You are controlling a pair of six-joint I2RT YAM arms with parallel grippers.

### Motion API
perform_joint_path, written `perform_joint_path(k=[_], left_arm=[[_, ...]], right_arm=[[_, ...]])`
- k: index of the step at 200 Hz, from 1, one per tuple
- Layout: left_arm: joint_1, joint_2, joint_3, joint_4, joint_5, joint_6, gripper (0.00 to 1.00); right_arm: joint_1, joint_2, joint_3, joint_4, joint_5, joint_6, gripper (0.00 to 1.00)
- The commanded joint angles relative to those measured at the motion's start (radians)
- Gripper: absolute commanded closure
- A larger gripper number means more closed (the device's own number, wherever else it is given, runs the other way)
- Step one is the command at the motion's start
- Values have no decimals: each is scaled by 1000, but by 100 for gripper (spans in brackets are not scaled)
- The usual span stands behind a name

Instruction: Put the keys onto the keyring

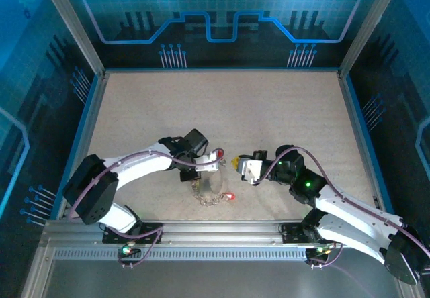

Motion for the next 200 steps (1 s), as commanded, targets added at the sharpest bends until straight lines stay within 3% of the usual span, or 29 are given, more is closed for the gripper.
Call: perform_joint_path(k=[1,70,107,136,157,200], left_arm=[[44,2,13,54,49,-32,100],[189,-302,-24,-100,76,17,100],[215,-444,-68,-154,-21,-21,100],[240,-435,-80,-270,-105,-51,100],[252,-415,-111,-265,-206,-70,100],[316,-335,-101,-285,-217,-75,100]], right_arm=[[-12,-15,-3,3,40,46,100],[-19,29,4,41,-3,60,100],[-28,91,16,116,-5,84,82],[-30,177,35,185,-3,131,79],[-31,226,48,228,-1,162,79],[-31,221,43,235,4,161,78]])
